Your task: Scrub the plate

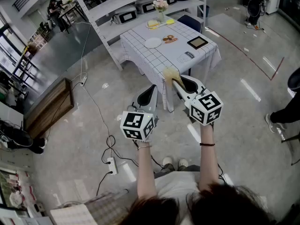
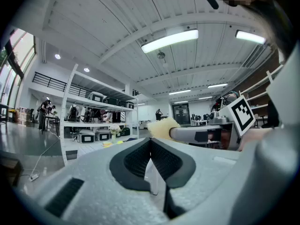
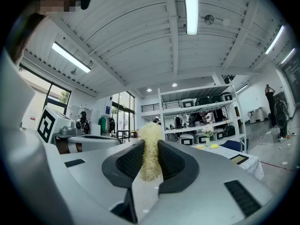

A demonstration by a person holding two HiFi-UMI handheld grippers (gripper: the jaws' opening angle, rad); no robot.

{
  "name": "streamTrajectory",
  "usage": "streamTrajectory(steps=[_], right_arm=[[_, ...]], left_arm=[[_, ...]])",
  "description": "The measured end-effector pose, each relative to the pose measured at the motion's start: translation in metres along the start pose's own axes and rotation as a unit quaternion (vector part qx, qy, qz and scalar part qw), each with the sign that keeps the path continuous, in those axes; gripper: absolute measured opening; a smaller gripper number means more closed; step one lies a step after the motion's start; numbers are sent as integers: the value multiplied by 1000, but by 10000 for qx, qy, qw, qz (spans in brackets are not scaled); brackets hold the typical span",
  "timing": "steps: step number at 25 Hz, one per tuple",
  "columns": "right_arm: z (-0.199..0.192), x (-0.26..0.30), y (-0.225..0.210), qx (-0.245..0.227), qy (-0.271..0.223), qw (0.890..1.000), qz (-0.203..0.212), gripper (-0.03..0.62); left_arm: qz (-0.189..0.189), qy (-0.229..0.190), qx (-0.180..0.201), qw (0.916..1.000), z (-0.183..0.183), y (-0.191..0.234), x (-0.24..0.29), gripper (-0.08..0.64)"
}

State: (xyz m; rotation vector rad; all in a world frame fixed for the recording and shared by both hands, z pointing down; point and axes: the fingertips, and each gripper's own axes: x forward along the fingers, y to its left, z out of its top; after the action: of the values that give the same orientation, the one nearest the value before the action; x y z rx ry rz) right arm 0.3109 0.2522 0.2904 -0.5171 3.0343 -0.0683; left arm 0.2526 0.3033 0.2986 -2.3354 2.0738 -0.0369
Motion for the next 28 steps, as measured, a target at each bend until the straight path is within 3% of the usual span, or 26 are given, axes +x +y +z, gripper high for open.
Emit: streamTrajectory(steps=[9, 13, 28], right_arm=[[2, -1, -8, 35, -46, 10000, 59, 80], [0, -1, -15, 99, -55, 9999, 98, 80], [-23, 19, -23, 57, 248, 9983, 522, 80]], left_arm=[[-61, -71, -100, 9999, 1, -5, 9, 11], [21, 114, 104, 9999, -6, -6, 15, 11], [384, 282, -46, 9989, -28, 0, 29, 11]])
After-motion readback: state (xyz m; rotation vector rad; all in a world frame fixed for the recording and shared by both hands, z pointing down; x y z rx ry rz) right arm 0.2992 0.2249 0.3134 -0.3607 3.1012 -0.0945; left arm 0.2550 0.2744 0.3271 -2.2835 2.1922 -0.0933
